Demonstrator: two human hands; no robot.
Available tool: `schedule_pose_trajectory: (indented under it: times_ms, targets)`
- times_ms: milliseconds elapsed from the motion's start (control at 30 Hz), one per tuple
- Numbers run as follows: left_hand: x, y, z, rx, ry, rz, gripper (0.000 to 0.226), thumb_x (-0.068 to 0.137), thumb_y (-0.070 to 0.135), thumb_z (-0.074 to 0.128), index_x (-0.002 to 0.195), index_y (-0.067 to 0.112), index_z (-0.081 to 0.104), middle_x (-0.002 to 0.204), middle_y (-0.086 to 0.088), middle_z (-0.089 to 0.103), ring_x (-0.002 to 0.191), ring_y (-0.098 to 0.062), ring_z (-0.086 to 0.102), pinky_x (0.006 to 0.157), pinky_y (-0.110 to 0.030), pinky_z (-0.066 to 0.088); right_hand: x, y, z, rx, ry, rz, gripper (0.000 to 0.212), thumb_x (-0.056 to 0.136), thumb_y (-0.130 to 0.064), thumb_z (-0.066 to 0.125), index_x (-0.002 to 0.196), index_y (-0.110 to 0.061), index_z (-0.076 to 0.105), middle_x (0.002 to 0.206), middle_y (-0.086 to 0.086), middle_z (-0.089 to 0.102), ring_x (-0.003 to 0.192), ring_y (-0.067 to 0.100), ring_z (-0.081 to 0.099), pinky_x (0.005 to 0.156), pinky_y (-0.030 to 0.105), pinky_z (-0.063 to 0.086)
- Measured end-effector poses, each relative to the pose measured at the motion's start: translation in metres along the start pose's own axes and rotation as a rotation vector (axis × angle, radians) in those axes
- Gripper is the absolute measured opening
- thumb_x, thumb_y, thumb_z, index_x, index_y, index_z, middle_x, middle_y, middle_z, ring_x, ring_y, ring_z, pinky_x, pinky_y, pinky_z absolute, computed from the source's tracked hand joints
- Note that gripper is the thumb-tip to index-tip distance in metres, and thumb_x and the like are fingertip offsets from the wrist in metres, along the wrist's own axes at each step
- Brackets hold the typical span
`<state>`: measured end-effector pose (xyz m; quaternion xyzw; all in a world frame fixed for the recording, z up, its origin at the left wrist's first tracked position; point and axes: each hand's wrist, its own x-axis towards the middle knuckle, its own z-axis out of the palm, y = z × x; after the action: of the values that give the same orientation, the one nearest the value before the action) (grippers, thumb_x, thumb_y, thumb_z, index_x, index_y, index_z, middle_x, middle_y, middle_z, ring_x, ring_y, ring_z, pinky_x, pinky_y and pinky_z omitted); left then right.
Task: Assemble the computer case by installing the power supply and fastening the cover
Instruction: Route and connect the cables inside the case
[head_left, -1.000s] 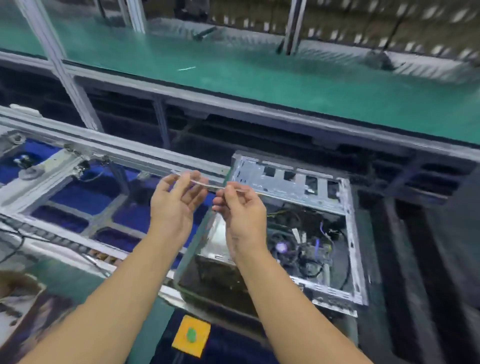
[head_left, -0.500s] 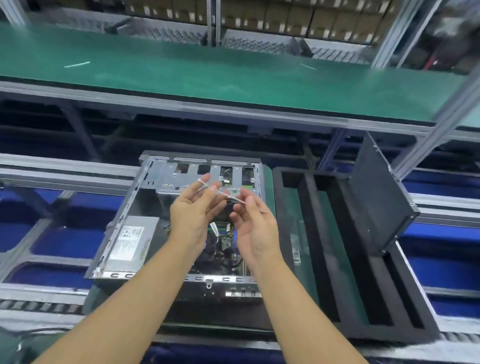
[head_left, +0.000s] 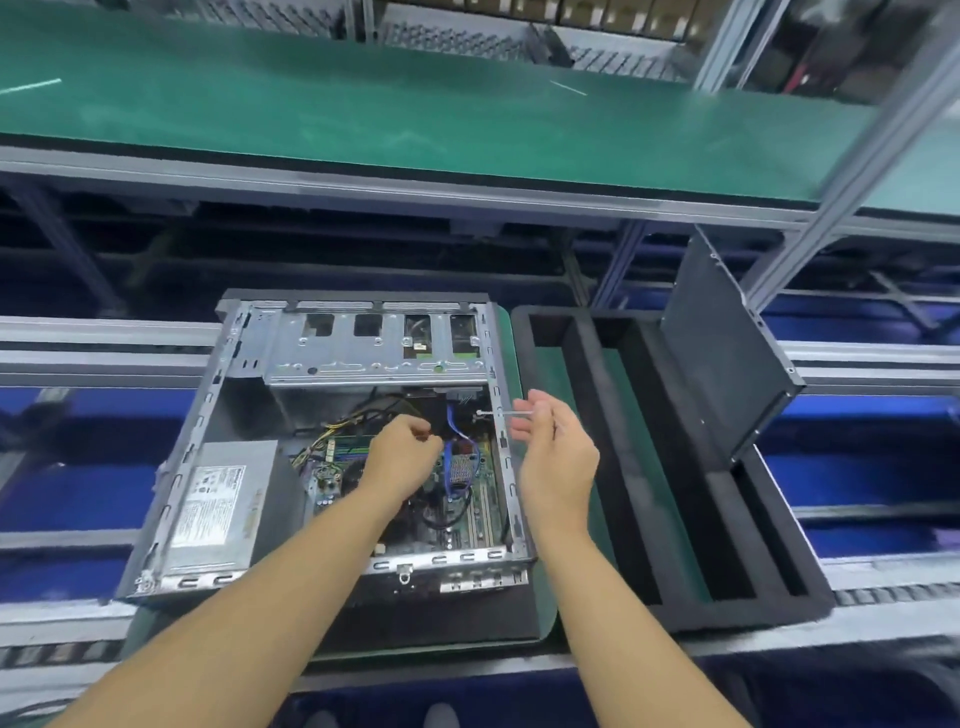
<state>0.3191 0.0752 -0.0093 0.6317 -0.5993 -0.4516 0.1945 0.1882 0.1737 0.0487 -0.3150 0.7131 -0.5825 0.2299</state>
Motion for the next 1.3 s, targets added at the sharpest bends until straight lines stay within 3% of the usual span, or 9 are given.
schedule_pose_trajectory:
  times_ms: [67, 167, 267, 433, 600, 767, 967, 1133, 1300]
  targets:
    - [0.004, 0.008, 0.004, 0.132, -0.082, 0.035, 0.045, 0.093, 0.026, 0.063, 0.135, 0.015, 0.054, 0.112, -0.001, 0.063, 0.069, -0.004, 0.056, 0.057, -0.019, 0.041, -0.003, 0.002, 0.002, -0.114, -0.022, -0.024, 0.029, 0.110, -0.022, 0.045, 0.128, -0.015, 0.067, 0.094, -0.016, 0.073, 0.086, 0.003, 0.070, 0.075, 0.009, 0.051]
    - [0.011, 0.019, 0.006, 0.323, -0.198, 0.083, 0.043, 0.095, 0.027, 0.060, 0.134, 0.012, 0.056, 0.128, -0.009, 0.064, 0.087, -0.018, 0.063, 0.072, -0.024, 0.043, -0.008, 0.003, 0.007, -0.248, -0.052, -0.086, 0.013, 0.108, -0.020, 0.050, 0.117, -0.020, 0.059, 0.083, -0.016, 0.068, 0.075, 0.004, 0.067, 0.061, 0.016, 0.049]
    - [0.018, 0.021, 0.004, 0.364, -0.301, 0.076, 0.028, 0.094, 0.021, 0.057, 0.120, 0.012, 0.062, 0.116, -0.008, 0.068, 0.092, -0.026, 0.068, 0.078, -0.035, 0.053, -0.009, 0.000, 0.011, -0.289, -0.095, -0.110, 0.007, 0.108, -0.019, 0.048, 0.104, -0.023, 0.044, 0.082, -0.011, 0.067, 0.066, 0.002, 0.061, 0.053, 0.019, 0.043]
    - [0.031, 0.011, -0.004, 0.229, -0.375, 0.042, 0.027, 0.090, 0.006, 0.061, 0.115, 0.014, 0.067, 0.092, -0.002, 0.068, 0.075, -0.019, 0.064, 0.073, -0.036, 0.056, 0.003, -0.014, 0.015, -0.561, -0.274, -0.078, 0.016, 0.111, -0.022, 0.038, 0.117, -0.019, 0.053, 0.088, 0.003, 0.067, 0.077, 0.024, 0.063, 0.069, 0.040, 0.053]
    - [0.036, 0.010, -0.016, 0.151, -0.492, 0.038, 0.031, 0.082, -0.001, 0.070, 0.107, 0.017, 0.068, 0.096, -0.003, 0.065, 0.077, -0.015, 0.062, 0.066, -0.025, 0.052, 0.017, -0.039, 0.031, -1.215, -0.541, -0.044, 0.020, 0.097, 0.008, 0.050, 0.108, -0.007, 0.055, 0.114, 0.019, 0.062, 0.094, 0.037, 0.064, 0.070, 0.037, 0.045]
    - [0.036, 0.010, -0.021, 0.140, -0.536, 0.031, 0.016, 0.086, 0.006, 0.068, 0.078, 0.019, 0.073, 0.080, -0.001, 0.066, 0.059, -0.007, 0.054, 0.060, -0.017, 0.042, 0.016, -0.032, 0.065, -1.391, -0.632, 0.014, 0.035, 0.097, 0.003, 0.057, 0.132, -0.002, 0.057, 0.132, 0.015, 0.059, 0.121, 0.035, 0.062, 0.082, 0.039, 0.053]
    - [0.034, 0.010, -0.031, 0.164, -0.575, 0.035, 0.033, 0.089, 0.023, 0.063, 0.058, 0.016, 0.057, 0.056, 0.005, 0.045, 0.056, -0.014, 0.036, 0.054, -0.026, 0.027, 0.016, -0.008, 0.077, -1.290, -0.677, 0.180, 0.034, 0.095, 0.002, 0.064, 0.128, -0.002, 0.059, 0.130, 0.015, 0.063, 0.117, 0.031, 0.064, 0.081, 0.035, 0.053]
    - [0.030, 0.001, -0.040, -0.044, -0.585, 0.029, 0.028, 0.087, 0.008, 0.059, 0.077, 0.022, 0.080, 0.080, 0.007, 0.074, 0.073, -0.007, 0.060, 0.071, -0.020, 0.043, 0.007, 0.010, 0.078, -0.903, -0.514, 0.378, 0.015, 0.093, 0.003, 0.064, 0.106, -0.003, 0.063, 0.099, 0.012, 0.066, 0.080, 0.027, 0.060, 0.065, 0.032, 0.046]
    - [0.033, -0.006, -0.047, -0.182, -0.592, -0.031, 0.016, 0.087, -0.002, 0.065, 0.085, 0.011, 0.074, 0.079, -0.006, 0.076, 0.068, -0.010, 0.070, 0.063, -0.019, 0.049, -0.011, 0.024, 0.077, -0.409, -0.289, 0.454, 0.017, 0.098, 0.002, 0.052, 0.092, 0.001, 0.069, 0.071, 0.006, 0.054, 0.064, 0.022, 0.041, 0.058, 0.032, 0.034]
